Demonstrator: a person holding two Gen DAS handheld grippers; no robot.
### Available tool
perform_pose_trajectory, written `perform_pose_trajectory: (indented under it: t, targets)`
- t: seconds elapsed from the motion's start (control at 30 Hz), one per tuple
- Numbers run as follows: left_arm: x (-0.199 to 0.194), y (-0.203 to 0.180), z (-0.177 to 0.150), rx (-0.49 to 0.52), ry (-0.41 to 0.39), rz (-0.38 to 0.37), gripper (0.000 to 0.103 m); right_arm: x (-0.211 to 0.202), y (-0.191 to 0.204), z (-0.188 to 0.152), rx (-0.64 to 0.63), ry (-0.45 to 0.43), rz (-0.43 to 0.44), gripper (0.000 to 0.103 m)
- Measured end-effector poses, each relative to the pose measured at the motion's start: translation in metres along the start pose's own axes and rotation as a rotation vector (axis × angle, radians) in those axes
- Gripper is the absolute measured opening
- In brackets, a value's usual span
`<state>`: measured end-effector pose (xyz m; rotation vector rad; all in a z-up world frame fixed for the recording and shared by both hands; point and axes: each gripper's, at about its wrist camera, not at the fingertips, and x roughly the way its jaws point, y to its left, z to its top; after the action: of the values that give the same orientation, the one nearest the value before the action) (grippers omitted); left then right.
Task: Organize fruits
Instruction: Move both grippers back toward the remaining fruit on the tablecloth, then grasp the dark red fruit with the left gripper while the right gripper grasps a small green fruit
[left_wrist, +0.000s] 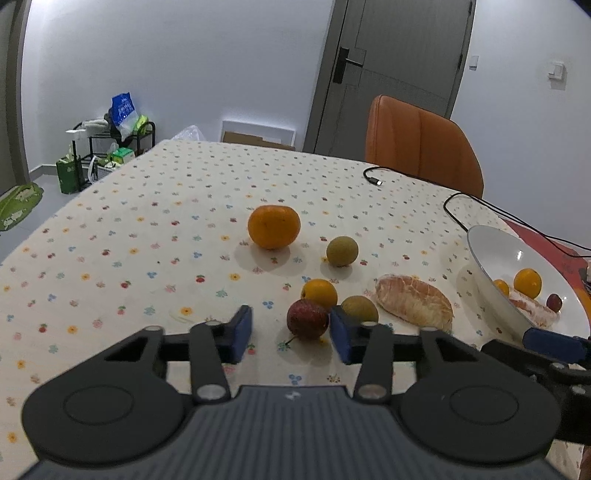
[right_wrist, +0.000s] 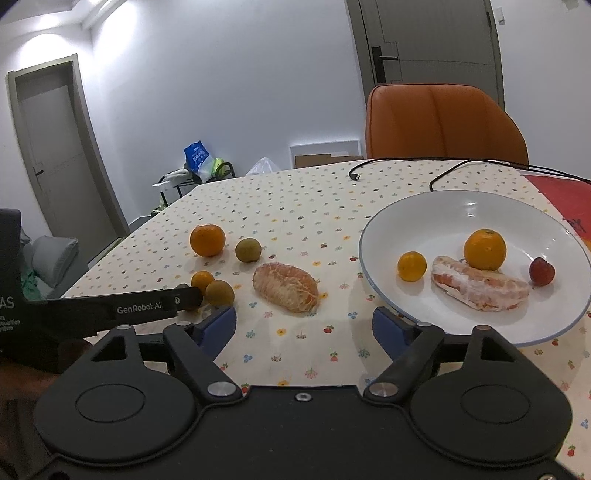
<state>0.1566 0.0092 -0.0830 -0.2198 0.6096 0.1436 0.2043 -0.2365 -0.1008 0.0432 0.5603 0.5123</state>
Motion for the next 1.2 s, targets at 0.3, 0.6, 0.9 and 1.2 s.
perform_pose_trajectory:
  t: [0.3, 0.6, 0.9, 1.2]
  targets:
    - [-0.006, 0.014, 0.002, -0.023, -0.006, -0.01, 0.023, 0.013, 0.011, 0.006, -0.02, 0.014, 0.009, 0.076]
    - [-0.014, 0.03, 0.005, -0.044, -0.02, 0.0, 0.023, 0.03, 0.031, 0.01, -0.045, 0.04, 0.043, 0.062]
    - [-0.024, 0.052, 0.006, -0.084, -0.041, 0.02, 0.023, 0.046, 0.052, 0.016, -0.076, 0.062, 0.065, 0.059]
    - [-0.033, 0.072, 0.009, -0.115, -0.057, 0.044, 0.023, 0.063, 0.065, 0.018, -0.083, 0.08, 0.069, 0.057]
